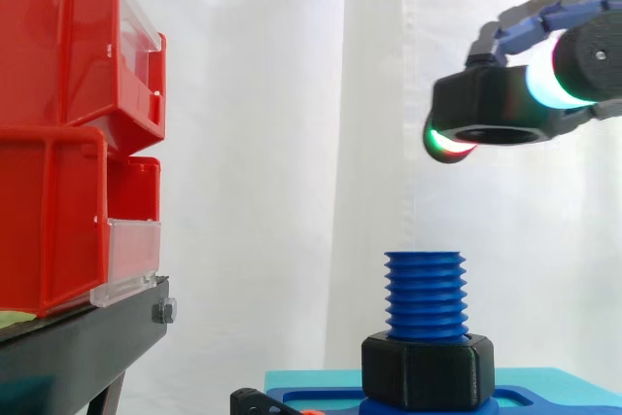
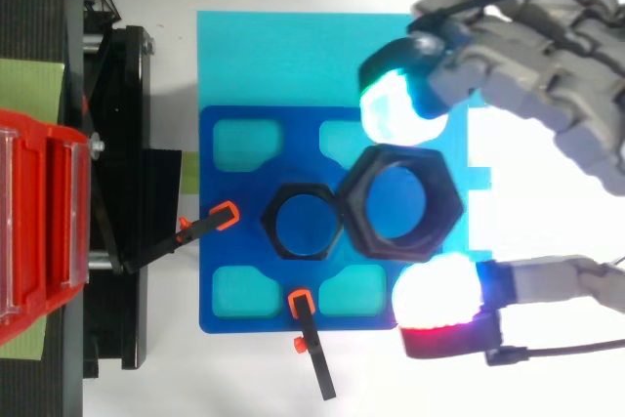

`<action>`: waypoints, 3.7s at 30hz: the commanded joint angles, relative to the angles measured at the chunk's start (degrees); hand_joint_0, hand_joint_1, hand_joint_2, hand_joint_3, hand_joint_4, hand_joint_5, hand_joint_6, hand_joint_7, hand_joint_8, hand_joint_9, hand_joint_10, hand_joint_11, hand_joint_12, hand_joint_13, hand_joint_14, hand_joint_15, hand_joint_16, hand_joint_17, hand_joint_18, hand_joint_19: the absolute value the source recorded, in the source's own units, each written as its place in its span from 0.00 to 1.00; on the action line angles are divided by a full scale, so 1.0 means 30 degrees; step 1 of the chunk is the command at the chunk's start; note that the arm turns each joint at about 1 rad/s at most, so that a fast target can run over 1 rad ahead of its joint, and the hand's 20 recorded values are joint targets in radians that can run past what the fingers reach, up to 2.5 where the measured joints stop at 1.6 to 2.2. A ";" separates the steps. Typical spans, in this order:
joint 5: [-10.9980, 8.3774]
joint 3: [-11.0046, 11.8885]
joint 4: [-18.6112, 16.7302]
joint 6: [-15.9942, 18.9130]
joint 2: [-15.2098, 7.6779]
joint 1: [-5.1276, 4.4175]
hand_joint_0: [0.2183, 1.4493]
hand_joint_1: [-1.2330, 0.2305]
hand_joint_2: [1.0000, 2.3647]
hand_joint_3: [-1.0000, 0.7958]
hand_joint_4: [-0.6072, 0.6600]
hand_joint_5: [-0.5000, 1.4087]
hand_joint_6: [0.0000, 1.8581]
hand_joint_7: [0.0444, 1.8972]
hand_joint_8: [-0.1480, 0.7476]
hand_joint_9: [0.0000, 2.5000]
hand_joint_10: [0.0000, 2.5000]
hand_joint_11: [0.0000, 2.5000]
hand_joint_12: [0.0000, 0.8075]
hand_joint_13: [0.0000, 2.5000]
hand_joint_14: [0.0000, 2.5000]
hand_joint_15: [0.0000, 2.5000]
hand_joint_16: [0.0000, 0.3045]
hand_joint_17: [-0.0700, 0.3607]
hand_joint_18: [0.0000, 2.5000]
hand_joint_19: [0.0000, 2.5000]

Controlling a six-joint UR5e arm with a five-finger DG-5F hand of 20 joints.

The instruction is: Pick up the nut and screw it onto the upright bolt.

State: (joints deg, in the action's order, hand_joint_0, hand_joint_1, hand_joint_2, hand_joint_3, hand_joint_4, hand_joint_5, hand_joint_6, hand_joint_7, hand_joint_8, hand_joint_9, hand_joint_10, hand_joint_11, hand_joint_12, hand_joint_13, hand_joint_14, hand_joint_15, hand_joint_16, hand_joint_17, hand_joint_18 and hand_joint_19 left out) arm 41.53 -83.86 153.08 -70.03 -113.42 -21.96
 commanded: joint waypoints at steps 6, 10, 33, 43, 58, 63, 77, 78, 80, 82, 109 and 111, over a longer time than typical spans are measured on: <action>0.0774 0.1675 0.0214 -0.0037 -0.1244 0.0202 0.23 0.37 0.00 0.28 0.71 0.16 0.27 0.62 0.51 0.18 0.00 0.01 0.37 0.14 0.00 0.00 0.11 0.33 0.10 0.00; 0.1536 0.1851 0.0243 0.0021 -0.1625 0.0232 0.23 0.37 0.00 0.28 0.70 0.16 0.27 0.62 0.51 0.18 0.00 0.00 0.37 0.14 0.00 0.00 0.11 0.33 0.10 0.00; 0.2737 0.1909 0.1034 0.0871 -0.2387 0.0671 0.23 0.38 0.00 0.28 0.71 0.16 0.27 0.62 0.51 0.19 0.00 0.01 0.37 0.15 0.00 0.00 0.11 0.33 0.10 0.00; 0.3265 0.1880 0.1269 0.0871 -0.2416 0.0964 0.23 0.38 0.00 0.28 0.71 0.17 0.27 0.62 0.51 0.19 0.00 0.01 0.37 0.15 0.00 0.00 0.11 0.33 0.11 0.00; 0.3704 0.1353 0.0478 0.0871 -0.2387 0.1140 0.23 0.38 0.00 0.28 0.70 0.17 0.27 0.62 0.52 0.20 0.00 0.00 0.37 0.16 0.00 0.00 0.11 0.33 0.12 0.00; 0.3704 0.1353 0.0478 0.0871 -0.2416 0.1140 0.23 0.38 0.00 0.28 0.71 0.17 0.27 0.62 0.52 0.20 0.00 0.01 0.36 0.16 0.00 0.00 0.11 0.33 0.12 0.00; 0.3821 0.1323 0.0566 0.0871 -0.2416 0.1198 0.23 0.38 0.00 0.28 0.70 0.17 0.27 0.62 0.52 0.20 0.00 0.01 0.36 0.16 0.00 0.00 0.10 0.33 0.12 0.00; 0.3821 0.1323 0.0566 0.0871 -0.2416 0.1228 0.23 0.38 0.00 0.28 0.70 0.17 0.27 0.62 0.52 0.20 0.00 0.01 0.36 0.16 0.00 0.00 0.10 0.33 0.12 0.00; 0.3821 0.1265 0.0566 0.0871 -0.2387 0.1228 0.23 0.38 0.00 0.28 0.70 0.17 0.27 0.62 0.52 0.20 0.00 0.01 0.36 0.16 0.00 0.00 0.10 0.33 0.12 0.00; 0.3880 0.1177 0.0478 0.0871 -0.2416 0.1257 0.23 0.38 0.00 0.28 0.71 0.17 0.27 0.62 0.51 0.20 0.00 0.01 0.36 0.16 0.00 0.00 0.10 0.33 0.12 0.00; 0.3880 0.0620 -0.0489 0.0871 -0.2387 0.1257 0.23 0.39 0.00 0.28 0.70 0.17 0.27 0.62 0.52 0.20 0.00 0.01 0.36 0.17 0.00 0.00 0.10 0.33 0.13 0.00; 0.3880 0.0591 -0.0489 0.0871 -0.2416 0.1257 0.23 0.39 0.00 0.28 0.71 0.17 0.27 0.62 0.52 0.20 0.00 0.01 0.36 0.17 0.00 0.00 0.10 0.32 0.13 0.00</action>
State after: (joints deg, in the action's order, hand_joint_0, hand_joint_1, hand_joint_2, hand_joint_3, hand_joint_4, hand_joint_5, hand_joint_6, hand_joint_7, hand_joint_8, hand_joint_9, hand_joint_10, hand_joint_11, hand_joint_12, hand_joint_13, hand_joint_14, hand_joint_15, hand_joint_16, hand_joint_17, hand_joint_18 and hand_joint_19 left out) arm 53.17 -82.04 151.61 -67.41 -120.64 -18.19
